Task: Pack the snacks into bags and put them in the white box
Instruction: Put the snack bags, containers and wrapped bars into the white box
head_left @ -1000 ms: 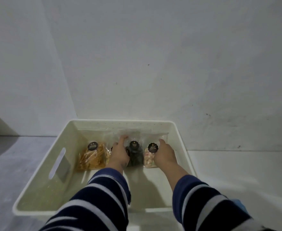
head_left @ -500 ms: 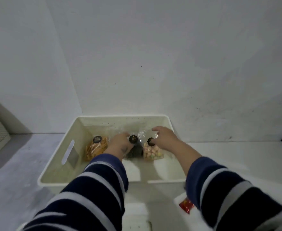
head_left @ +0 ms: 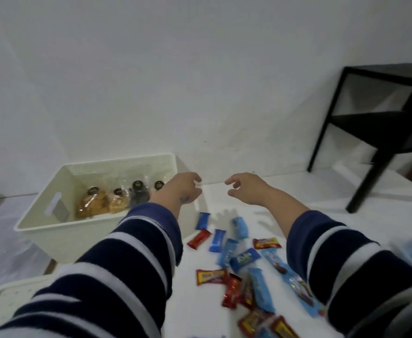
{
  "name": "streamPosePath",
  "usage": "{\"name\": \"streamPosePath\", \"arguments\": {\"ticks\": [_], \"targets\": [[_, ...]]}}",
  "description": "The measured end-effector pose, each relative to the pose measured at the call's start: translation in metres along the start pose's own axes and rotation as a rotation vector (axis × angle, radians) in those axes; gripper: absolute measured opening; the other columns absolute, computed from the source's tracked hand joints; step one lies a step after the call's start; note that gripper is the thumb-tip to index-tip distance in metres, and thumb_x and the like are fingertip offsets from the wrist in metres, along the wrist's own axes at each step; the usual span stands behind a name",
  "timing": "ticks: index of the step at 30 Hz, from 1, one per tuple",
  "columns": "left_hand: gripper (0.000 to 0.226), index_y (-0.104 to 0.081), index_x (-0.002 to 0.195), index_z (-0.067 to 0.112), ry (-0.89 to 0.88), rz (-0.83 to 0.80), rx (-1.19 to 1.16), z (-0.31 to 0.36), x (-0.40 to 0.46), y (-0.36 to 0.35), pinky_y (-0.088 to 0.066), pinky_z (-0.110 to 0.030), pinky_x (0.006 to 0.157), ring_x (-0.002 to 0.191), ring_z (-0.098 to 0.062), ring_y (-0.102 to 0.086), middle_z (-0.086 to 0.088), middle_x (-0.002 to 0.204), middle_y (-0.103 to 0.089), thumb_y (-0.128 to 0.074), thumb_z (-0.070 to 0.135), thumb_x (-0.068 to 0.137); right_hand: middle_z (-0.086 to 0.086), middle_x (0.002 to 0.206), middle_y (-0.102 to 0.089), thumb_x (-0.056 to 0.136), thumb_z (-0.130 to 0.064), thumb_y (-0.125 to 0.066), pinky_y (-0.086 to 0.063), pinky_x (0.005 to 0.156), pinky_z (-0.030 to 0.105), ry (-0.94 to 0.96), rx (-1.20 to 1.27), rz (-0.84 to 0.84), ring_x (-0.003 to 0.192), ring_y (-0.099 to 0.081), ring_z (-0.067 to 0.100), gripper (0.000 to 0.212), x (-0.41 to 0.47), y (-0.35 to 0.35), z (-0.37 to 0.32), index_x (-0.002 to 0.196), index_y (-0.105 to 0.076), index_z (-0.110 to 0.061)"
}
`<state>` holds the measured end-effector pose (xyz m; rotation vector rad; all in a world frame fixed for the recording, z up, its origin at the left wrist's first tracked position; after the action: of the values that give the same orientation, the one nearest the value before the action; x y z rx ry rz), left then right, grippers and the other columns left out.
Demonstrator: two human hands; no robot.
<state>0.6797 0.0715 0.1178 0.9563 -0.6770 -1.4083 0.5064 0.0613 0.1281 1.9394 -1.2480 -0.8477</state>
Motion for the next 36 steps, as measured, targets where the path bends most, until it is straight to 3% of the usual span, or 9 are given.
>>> {"name": "streamPosePath", "arguments": {"ticks": [6, 10, 14, 17, 20, 24, 29, 33, 36], "targets": [[0.039, -0.052, 0.132, 0.017, -0.055, -0.052, -0.007, 0.105, -0.044, -0.081, -0.042, -0.030, 0.100, 0.120, -0.024, -0.053, -0.006, 0.133, -0.055, -0.055, 0.022, 0.093, 0.004, 0.139, -0.049, 0.094, -0.025, -0.056, -0.037, 0.099, 0.025, -0.088, -0.089, -0.024, 0.126, -0.048, 0.022, 0.036, -0.082, 0.047, 0.123, 0.129, -0.056, -0.021], [0.038, -0.053, 0.131, 0.017, -0.071, -0.078, -0.026, 0.166, -0.067, -0.137, -0.040, -0.028, 0.100, 0.120, -0.024, -0.053, -0.006, 0.132, -0.056, -0.055, 0.023, 0.093, 0.004, 0.138, -0.049, 0.093, -0.026, -0.057, -0.037, 0.096, 0.024, -0.143, -0.096, -0.030, 0.124, -0.049, 0.022, 0.037, -0.136, 0.075, 0.201, 0.130, -0.056, -0.021], [0.040, -0.053, 0.132, 0.016, -0.069, -0.148, -0.081, 0.216, -0.086, -0.193, -0.042, -0.019, 0.079, 0.106, -0.023, -0.057, -0.006, 0.128, -0.057, -0.056, 0.024, 0.093, 0.003, 0.139, -0.049, 0.093, -0.026, -0.057, -0.036, 0.097, 0.024, -0.220, -0.065, -0.024, 0.125, -0.049, 0.021, 0.038, -0.185, 0.098, 0.271, 0.130, -0.055, -0.021], [0.040, -0.053, 0.132, 0.016, -0.064, -0.204, -0.085, 0.244, -0.096, -0.233, -0.041, -0.023, 0.089, 0.117, -0.024, -0.054, -0.008, 0.132, -0.055, -0.056, 0.024, 0.093, 0.004, 0.141, -0.048, 0.093, -0.025, -0.057, -0.035, 0.100, 0.024, -0.276, -0.051, -0.012, 0.127, -0.048, 0.021, 0.037, -0.211, 0.110, 0.319, 0.130, -0.055, -0.021], [0.043, -0.049, 0.134, 0.017, -0.041, -0.241, -0.093, 0.259, -0.098, -0.272, -0.042, -0.029, 0.097, 0.119, -0.025, -0.053, -0.010, 0.134, -0.053, -0.056, 0.023, 0.092, 0.004, 0.140, -0.050, 0.094, -0.025, -0.056, -0.033, 0.098, 0.020, -0.337, -0.037, -0.011, 0.127, -0.048, 0.021, 0.039, -0.229, 0.118, 0.361, 0.133, -0.053, -0.019], [0.064, -0.035, 0.144, 0.018, 0.024, -0.286, -0.086, 0.267, -0.097, -0.324, -0.044, -0.033, 0.091, 0.117, -0.030, -0.054, -0.014, 0.140, -0.044, -0.062, 0.033, 0.088, 0.006, 0.147, -0.043, 0.096, -0.022, -0.052, -0.030, 0.104, 0.023, -0.419, -0.046, -0.005, 0.133, -0.042, 0.023, 0.043, -0.240, 0.120, 0.413, 0.138, -0.049, -0.017], [0.086, -0.021, 0.149, 0.021, 0.027, -0.368, -0.133, 0.274, -0.093, -0.372, -0.048, -0.043, 0.095, 0.119, -0.035, -0.051, -0.014, 0.144, -0.032, -0.071, 0.039, 0.081, 0.013, 0.141, -0.043, 0.090, -0.028, -0.059, -0.043, 0.097, 0.033, -0.520, -0.001, 0.106, 0.118, -0.052, 0.032, 0.044, -0.239, 0.115, 0.469, 0.134, -0.052, -0.026], [0.085, -0.025, 0.147, 0.024, -0.018, -0.334, -0.180, 0.277, -0.077, -0.379, -0.044, -0.035, 0.091, 0.119, -0.034, -0.050, -0.015, 0.139, -0.037, -0.075, 0.028, 0.079, 0.016, 0.140, -0.039, 0.091, -0.034, -0.057, -0.042, 0.105, 0.044, -0.598, 0.034, 0.152, 0.121, -0.048, 0.036, 0.052, -0.232, 0.108, 0.507, 0.141, -0.042, -0.029], [0.084, -0.029, 0.147, 0.026, -0.028, -0.321, -0.177, 0.278, -0.067, -0.376, -0.042, -0.031, 0.088, 0.120, -0.033, -0.049, -0.016, 0.138, -0.039, -0.076, 0.025, 0.078, 0.015, 0.144, -0.036, 0.094, -0.028, -0.056, -0.041, 0.106, 0.040, -0.612, 0.140, 0.232, 0.125, -0.046, 0.035, 0.053, -0.231, 0.105, 0.523, 0.144, -0.039, -0.028]]}}
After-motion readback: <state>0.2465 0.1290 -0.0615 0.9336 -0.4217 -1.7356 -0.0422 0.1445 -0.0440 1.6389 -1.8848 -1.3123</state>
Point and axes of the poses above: each hand's wrist, its own x-axis towards the middle knuckle, its own y-axis out of the back of the hand, z = x × y, the point moved 6 cm from there along x, towards the middle knuckle
